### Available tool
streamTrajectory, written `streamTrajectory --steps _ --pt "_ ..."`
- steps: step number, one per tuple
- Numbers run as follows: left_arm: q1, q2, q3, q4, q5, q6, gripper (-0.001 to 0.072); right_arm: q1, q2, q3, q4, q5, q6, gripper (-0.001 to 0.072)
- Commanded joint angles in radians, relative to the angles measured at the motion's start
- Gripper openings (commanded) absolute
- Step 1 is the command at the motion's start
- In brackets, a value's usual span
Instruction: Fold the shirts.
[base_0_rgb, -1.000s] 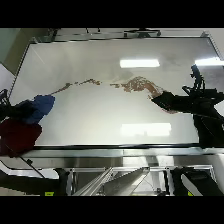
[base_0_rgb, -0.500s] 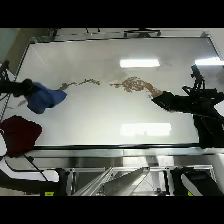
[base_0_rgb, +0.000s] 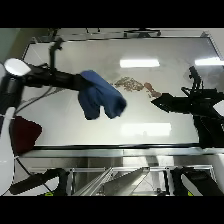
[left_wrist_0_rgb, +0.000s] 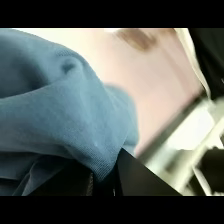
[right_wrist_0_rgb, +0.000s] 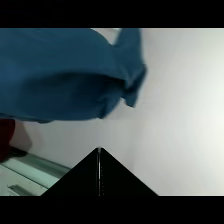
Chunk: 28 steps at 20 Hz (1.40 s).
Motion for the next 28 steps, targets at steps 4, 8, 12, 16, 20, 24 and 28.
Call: streamTrajectory --steps 4,8,12,16,20,24,28 --pt "-0.208 -0.05 -0.201 -0.013 0.117 0.002 0.0004 0.0 -0.002 0.0 -0.008 0.018 -0.042 0.0014" --pt "-0.193 -0.107 -0.201 -0.013 0.081 0.0 0.0349 0.0 -0.002 0.0 -0.008 0.018 -0.042 0.0015" --pt "-0.037 -0.137 -0.086 -0.012 -0.086 -0.052 0.0349 -0.076 -0.007 0.0 -0.066 0.124 -0.05 0.0342" --pt "0.117 -0.099 -0.101 0.006 -0.17 -0.064 0.0349 -0.109 -0.008 -0.063 -0.234 0.309 -0.03 0.0384" --pt "0.127 -0.063 -0.328 0.087 -0.071 0.013 0.0349 -0.095 -0.022 -0.297 -0.136 0.161 -0.116 0.036" --pt "0.066 -0.065 -0.515 0.075 0.106 0.093 0.0349 -0.019 -0.105 -0.438 0.0 -0.047 -0.21 0.0365" --pt "-0.028 -0.066 -0.603 0.009 0.273 0.172 0.0349 0.102 -0.262 -0.442 0.148 -0.224 -0.317 0.0368"
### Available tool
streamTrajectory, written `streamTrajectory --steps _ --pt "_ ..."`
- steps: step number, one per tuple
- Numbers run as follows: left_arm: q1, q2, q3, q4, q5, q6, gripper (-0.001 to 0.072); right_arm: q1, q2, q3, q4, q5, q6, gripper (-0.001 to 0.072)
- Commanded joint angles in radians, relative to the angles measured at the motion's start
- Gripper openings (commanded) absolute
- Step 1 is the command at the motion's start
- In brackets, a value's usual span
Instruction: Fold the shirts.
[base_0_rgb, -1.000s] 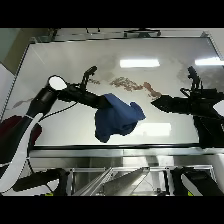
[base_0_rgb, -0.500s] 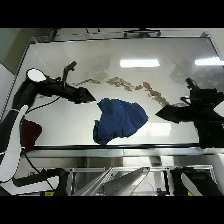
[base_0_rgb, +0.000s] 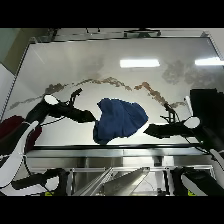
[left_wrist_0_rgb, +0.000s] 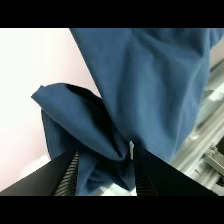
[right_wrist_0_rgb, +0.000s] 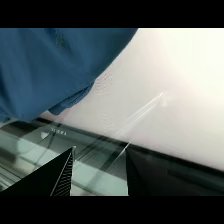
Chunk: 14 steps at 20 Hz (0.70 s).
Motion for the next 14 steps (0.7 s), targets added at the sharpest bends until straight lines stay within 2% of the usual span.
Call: streamTrajectory --steps 1,5,8,9,10,11,14 --pt "-0.077 0.001 -0.078 -0.041 0.171 0.068 0.0349 0.09 -0.139 -0.024 0.198 -0.176 -0.142 0.0368" --pt "-0.121 -0.016 -0.079 -0.041 0.192 0.068 0.0349 0.098 -0.274 -0.003 0.473 -0.179 -0.356 0.0367" --pt "-0.12 -0.055 -0.079 -0.042 0.146 0.068 0.035 0.098 -0.293 0.018 0.529 -0.157 -0.409 0.0361" --pt "-0.12 -0.068 -0.079 -0.042 0.126 0.068 0.035 0.098 -0.293 0.024 0.529 -0.155 -0.409 0.0257" --pt "-0.12 -0.08 -0.079 -0.042 0.105 0.068 0.035 0.098 -0.293 0.029 0.529 -0.149 -0.409 0.0051" --pt "-0.119 -0.087 -0.079 -0.039 0.089 0.069 0.035 0.098 -0.293 0.031 0.529 -0.149 -0.409 0.0015" --pt "-0.074 -0.081 -0.067 -0.03 0.025 0.101 0.0351 0.098 -0.293 0.032 0.529 -0.142 -0.409 0.0014"
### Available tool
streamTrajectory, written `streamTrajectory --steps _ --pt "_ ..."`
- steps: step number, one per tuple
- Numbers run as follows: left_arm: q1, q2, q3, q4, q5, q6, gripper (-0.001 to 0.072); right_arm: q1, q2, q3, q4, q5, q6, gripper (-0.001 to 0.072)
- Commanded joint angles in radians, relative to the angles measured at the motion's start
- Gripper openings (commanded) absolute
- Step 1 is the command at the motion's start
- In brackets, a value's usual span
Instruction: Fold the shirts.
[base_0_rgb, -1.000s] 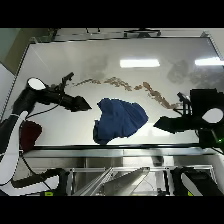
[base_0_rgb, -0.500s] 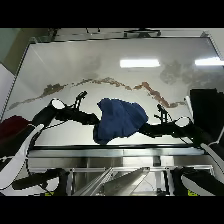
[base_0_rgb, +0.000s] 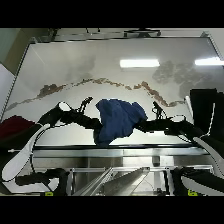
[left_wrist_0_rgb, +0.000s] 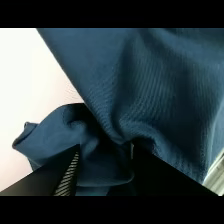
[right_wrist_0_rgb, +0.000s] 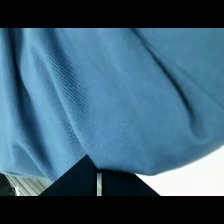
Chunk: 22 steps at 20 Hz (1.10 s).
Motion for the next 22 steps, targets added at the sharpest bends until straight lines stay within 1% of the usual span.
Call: streamTrajectory --steps 1,3,5,6,7,9,10,13,14,15,17,21,22 --pt "0.06 0.0 0.025 0.007 -0.106 0.036 0.0351 0.001 -0.005 0.005 0.022 0.017 -0.019 0.0013" --pt "0.144 0.024 0.075 0.006 -0.187 0.042 0.0351 0.001 -0.005 0.005 0.019 0.021 -0.019 0.0013" --pt "0.215 0.058 0.108 0.005 -0.227 0.069 0.0351 0.001 -0.005 0.005 0.019 0.021 -0.019 0.0014" --pt "0.238 0.075 0.107 0.005 -0.238 0.095 0.0352 0.001 -0.005 0.005 0.019 0.021 -0.019 0.0013" --pt "0.248 0.086 0.098 0.005 -0.243 0.125 0.0418 0.001 -0.005 0.005 0.019 0.021 -0.019 0.0013" --pt "0.239 0.101 0.048 0.005 -0.219 0.188 0.0685 0.001 -0.005 0.005 0.019 0.021 -0.019 0.0013" --pt "0.223 0.101 0.024 0.005 -0.196 0.228 0.0719 0.001 -0.005 0.005 0.019 0.021 -0.019 0.0013" --pt "0.143 0.101 -0.018 0.006 -0.119 0.347 0.0719 0.001 -0.005 0.005 0.019 0.021 -0.019 0.0013" --pt "0.113 0.101 -0.014 0.019 -0.106 0.394 0.0719 0.001 -0.005 0.005 0.019 0.021 -0.019 0.0014" --pt "0.088 0.101 -0.003 0.065 -0.086 0.415 0.072 0.001 -0.005 0.005 0.019 0.021 -0.019 0.0013" --pt "0.026 0.101 0.024 0.201 -0.045 0.418 0.072 0.001 -0.006 0.005 0.019 0.019 -0.019 0.0013" --pt "-0.107 0.101 0.08 0.533 0.02 0.418 0.072 -0.001 -0.006 0.005 0.019 0.018 -0.019 0.0013" --pt "-0.134 0.101 0.09 0.568 0.032 0.418 0.072 -0.001 -0.006 0.005 0.019 0.018 -0.019 0.0013"
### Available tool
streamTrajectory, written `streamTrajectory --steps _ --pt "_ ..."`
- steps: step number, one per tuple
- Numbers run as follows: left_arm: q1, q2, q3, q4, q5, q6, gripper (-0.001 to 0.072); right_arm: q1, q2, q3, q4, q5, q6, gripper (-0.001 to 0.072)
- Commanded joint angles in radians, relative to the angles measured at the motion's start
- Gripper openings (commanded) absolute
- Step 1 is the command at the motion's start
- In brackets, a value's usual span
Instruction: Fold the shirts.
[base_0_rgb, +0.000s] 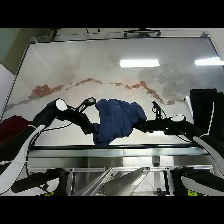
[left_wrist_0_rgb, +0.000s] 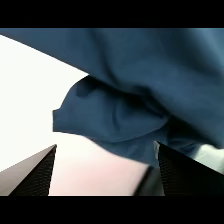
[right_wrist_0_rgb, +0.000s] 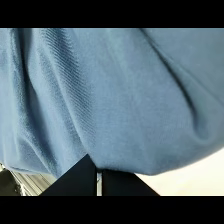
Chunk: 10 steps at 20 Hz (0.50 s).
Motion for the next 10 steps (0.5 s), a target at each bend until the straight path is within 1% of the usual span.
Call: streamTrajectory --steps 1,4,6,8,10 --pt "-0.103 0.001 0.035 0.215 0.065 0.017 0.072 -0.001 -0.001 0.001 0.0 -0.001 0.0 0.0014" --pt "-0.173 0.001 0.031 0.214 0.14 0.043 0.072 -0.001 -0.001 0.001 0.0 -0.001 0.0 0.0014" --pt "-0.219 0.0 0.021 0.214 0.156 0.066 0.072 -0.001 -0.001 0.001 0.0 -0.001 0.0 0.0014" --pt "-0.256 -0.001 -0.003 0.211 0.164 0.069 0.0719 -0.001 -0.001 0.001 0.0 -0.001 0.0 0.0014" --pt "-0.283 -0.002 -0.037 0.212 0.168 0.069 0.0701 -0.001 -0.001 0.001 0.0 -0.001 0.001 0.0013"
